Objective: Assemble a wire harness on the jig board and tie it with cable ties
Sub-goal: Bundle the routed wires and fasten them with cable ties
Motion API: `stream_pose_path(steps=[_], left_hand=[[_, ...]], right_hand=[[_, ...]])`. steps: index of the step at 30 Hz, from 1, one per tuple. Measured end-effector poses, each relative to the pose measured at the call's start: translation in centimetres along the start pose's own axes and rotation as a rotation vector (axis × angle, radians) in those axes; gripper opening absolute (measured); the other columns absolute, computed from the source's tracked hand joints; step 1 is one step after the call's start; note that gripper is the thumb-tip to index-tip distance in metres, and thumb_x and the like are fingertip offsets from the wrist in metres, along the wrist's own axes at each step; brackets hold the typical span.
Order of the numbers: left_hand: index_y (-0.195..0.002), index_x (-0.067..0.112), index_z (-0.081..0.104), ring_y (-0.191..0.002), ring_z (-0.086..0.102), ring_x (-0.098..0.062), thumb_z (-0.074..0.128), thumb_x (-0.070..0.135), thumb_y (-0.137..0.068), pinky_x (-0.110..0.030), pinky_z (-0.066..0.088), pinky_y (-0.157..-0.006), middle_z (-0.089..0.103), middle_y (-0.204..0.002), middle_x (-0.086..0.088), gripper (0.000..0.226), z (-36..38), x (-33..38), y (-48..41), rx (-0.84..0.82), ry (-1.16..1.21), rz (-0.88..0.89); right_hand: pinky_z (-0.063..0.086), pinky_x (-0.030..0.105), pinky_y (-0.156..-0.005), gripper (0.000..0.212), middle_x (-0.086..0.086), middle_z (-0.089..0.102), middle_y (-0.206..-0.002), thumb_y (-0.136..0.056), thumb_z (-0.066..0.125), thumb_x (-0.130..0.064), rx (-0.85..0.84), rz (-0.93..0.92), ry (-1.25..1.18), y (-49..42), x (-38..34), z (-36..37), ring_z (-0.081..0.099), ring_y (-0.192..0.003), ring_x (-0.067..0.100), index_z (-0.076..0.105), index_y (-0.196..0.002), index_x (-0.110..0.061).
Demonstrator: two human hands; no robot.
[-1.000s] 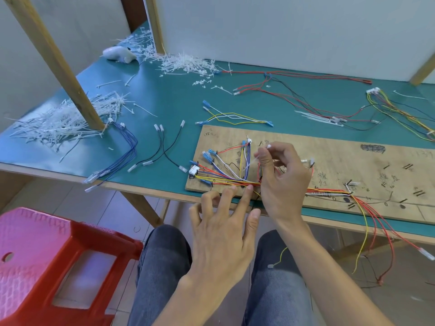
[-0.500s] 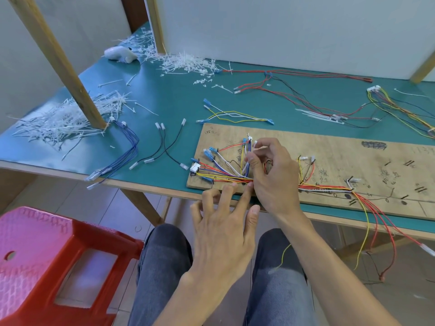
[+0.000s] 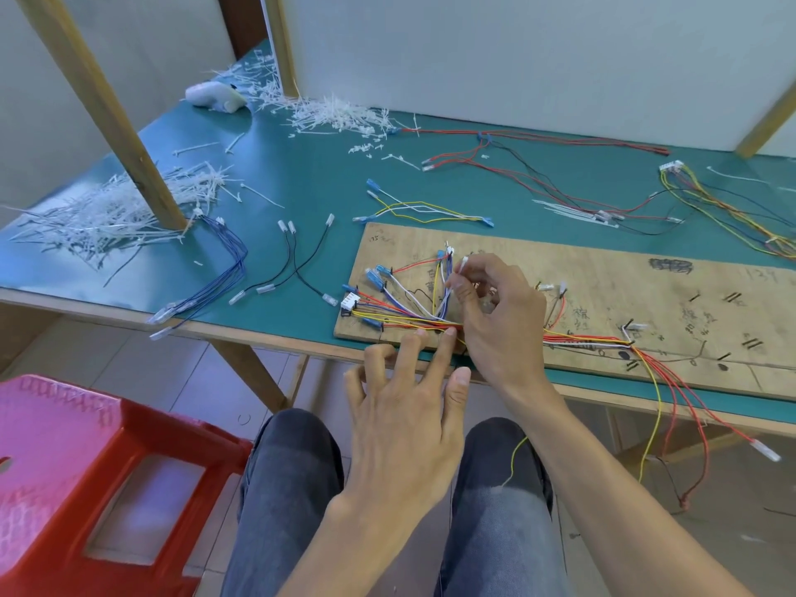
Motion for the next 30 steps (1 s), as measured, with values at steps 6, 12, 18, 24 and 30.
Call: stream_pose_path(steps=[6,12,18,24,30], left_hand=[[-0.156,0.041,0.038,-0.122,0.039,-0.023,0.019,0.054,-0.11,-0.042,0.035,-0.093,0.039,-0.148,0.014,0.052,0.3,0.0,0.4,0.009,0.024,-0.016],[-0.155,0.035,0.041,-0.12,0.039,-0.024,0.022,0.052,-0.11,-0.042,0.038,-0.092,0.031,-0.157,0.016,0.052,0.8,-0.6,1.2,0.055,0.024,-0.022],[-0.154,0.033,0.044,-0.12,0.041,-0.025,0.023,0.051,-0.11,-0.044,0.035,-0.091,0.035,-0.157,0.015,0.052,0.8,-0.5,1.2,0.084,-0.006,-0.014],[-0.155,0.036,0.042,-0.117,0.04,-0.022,0.02,0.051,-0.111,-0.042,0.033,-0.091,0.033,-0.159,0.018,0.051,0.9,-0.8,1.0,0.098,0.009,-0.005],[-0.153,0.038,0.042,-0.121,0.038,-0.019,0.023,0.051,-0.111,-0.041,0.034,-0.093,0.033,-0.156,0.022,0.048,0.8,-1.6,0.7,0.101,0.032,0.034]], right_hand=[[0.057,0.036,-0.082,0.005,0.001,0.073,-0.097,-0.1,0.072,-0.028,-0.063,0.019,-0.042,0.0,0.4,0.4,0.07,-0.091,0.011,0.069,-0.104,-0.028],[0.059,0.04,-0.082,0.003,-0.008,0.075,-0.091,-0.102,0.069,-0.028,-0.015,0.02,-0.082,-0.1,0.3,0.2,0.071,-0.093,0.01,0.067,-0.103,-0.025],[0.058,0.045,-0.08,0.005,-0.001,0.074,-0.091,-0.103,0.067,-0.031,-0.075,0.009,-0.023,-0.1,0.4,0.6,0.07,-0.089,0.016,0.066,-0.104,-0.026],[0.051,0.021,-0.076,0.004,-0.016,0.063,-0.088,-0.098,0.073,-0.027,-0.102,-0.013,0.009,0.0,-0.1,0.4,0.067,-0.09,0.008,0.07,-0.1,-0.029],[0.043,0.01,-0.074,0.003,-0.018,0.053,-0.093,-0.095,0.077,-0.031,-0.138,0.03,0.033,0.0,0.0,0.4,0.062,-0.093,0.009,0.075,-0.096,-0.032]])
Point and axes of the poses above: each hand's wrist, its own y-axis away from the middle knuckle, its own z-axis out of the palm, x = y × z, the point moved 4 cm from there along -y, towards the middle knuckle
